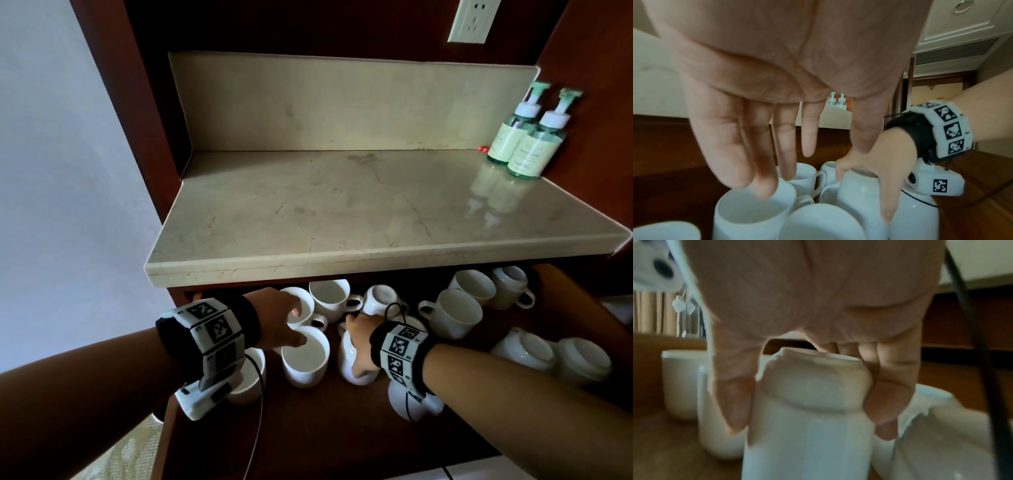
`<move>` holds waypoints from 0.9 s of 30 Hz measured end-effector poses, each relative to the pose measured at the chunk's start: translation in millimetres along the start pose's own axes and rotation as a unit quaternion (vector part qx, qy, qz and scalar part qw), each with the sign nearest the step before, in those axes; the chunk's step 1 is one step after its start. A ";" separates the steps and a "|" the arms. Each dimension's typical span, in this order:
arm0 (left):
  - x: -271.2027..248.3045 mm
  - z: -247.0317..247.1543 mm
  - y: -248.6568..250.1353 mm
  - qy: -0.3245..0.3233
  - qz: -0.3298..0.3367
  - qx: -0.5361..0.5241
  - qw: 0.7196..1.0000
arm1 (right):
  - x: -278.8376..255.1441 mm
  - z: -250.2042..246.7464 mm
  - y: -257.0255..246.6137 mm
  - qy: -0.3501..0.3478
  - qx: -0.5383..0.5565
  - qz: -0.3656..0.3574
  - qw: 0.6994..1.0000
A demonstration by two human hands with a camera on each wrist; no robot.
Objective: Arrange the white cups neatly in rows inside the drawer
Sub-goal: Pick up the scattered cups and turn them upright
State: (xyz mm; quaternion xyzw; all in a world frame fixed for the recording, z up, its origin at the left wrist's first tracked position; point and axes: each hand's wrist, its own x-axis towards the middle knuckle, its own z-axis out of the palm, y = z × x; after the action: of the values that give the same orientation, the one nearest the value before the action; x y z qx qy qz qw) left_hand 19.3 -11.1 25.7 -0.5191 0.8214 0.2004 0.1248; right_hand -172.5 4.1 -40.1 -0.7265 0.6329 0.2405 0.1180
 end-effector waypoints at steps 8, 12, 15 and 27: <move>4.4 -13.8 13.4 -0.008 0.016 -0.059 0.998 | -39.6 -26.2 50.6 0.121 0.233 -0.004 0.965; 15.0 -15.9 27.2 -0.060 0.006 -0.218 0.974 | -57.8 -30.5 69.6 0.160 0.424 -0.039 0.891; 14.9 -19.4 46.0 -0.120 0.009 -0.409 0.904 | -65.2 -25.4 72.3 0.173 0.540 -0.077 0.820; 33.3 -23.7 75.2 0.023 0.047 -0.443 0.895 | -70.2 -25.8 96.8 0.147 0.574 -0.123 0.796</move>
State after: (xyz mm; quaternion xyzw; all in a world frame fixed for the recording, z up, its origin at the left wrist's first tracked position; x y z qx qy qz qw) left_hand -62.9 -20.1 48.0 -0.4861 0.6734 0.5374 -0.1467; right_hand -267.7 35.8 29.8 -0.6239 0.5694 -0.2932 0.4478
